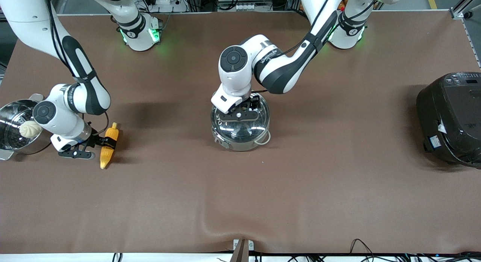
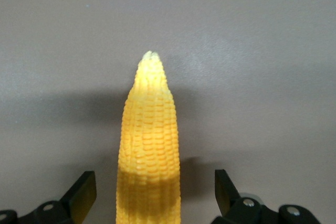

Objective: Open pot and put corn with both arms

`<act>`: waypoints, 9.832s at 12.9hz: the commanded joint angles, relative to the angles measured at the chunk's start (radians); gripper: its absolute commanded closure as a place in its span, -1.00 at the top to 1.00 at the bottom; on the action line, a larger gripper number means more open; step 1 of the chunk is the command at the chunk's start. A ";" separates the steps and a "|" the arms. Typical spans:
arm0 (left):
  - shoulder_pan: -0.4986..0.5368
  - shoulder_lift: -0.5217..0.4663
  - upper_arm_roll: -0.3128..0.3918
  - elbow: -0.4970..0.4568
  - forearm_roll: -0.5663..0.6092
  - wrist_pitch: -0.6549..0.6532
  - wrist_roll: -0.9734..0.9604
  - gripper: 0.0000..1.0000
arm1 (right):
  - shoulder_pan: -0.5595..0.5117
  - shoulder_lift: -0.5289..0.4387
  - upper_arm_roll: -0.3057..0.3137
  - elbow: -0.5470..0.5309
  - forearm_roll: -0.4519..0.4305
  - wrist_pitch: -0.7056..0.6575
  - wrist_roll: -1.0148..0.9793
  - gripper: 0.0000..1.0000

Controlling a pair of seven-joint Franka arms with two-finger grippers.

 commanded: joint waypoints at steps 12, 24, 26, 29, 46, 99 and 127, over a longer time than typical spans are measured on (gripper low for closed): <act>0.001 0.003 -0.003 0.015 -0.033 0.007 -0.092 -1.00 | 0.001 0.008 0.051 0.063 -0.003 -0.076 0.025 -1.00; 0.020 -0.125 0.102 0.018 -0.044 -0.079 -0.157 -1.00 | 0.223 -0.115 0.113 0.631 0.024 -0.894 0.246 -1.00; 0.064 -0.130 0.139 0.015 -0.041 -0.123 -0.154 -1.00 | 0.335 -0.133 0.110 0.655 0.032 -0.901 0.355 -1.00; 0.202 -0.123 0.141 0.010 -0.033 -0.131 -0.146 -1.00 | 0.519 -0.127 0.097 0.695 0.020 -0.890 0.540 -1.00; 0.483 -0.304 0.133 -0.545 -0.039 0.245 -0.126 -1.00 | 0.958 0.125 -0.025 0.636 -0.003 -0.531 0.803 -1.00; 0.662 -0.712 0.143 -0.289 -0.073 -0.453 0.842 1.00 | 0.109 -0.417 -0.079 0.441 0.055 -0.812 0.016 1.00; 0.658 -0.702 0.133 -0.198 -0.090 -0.497 0.931 1.00 | 0.112 -0.420 -0.079 0.451 0.077 -0.828 0.016 1.00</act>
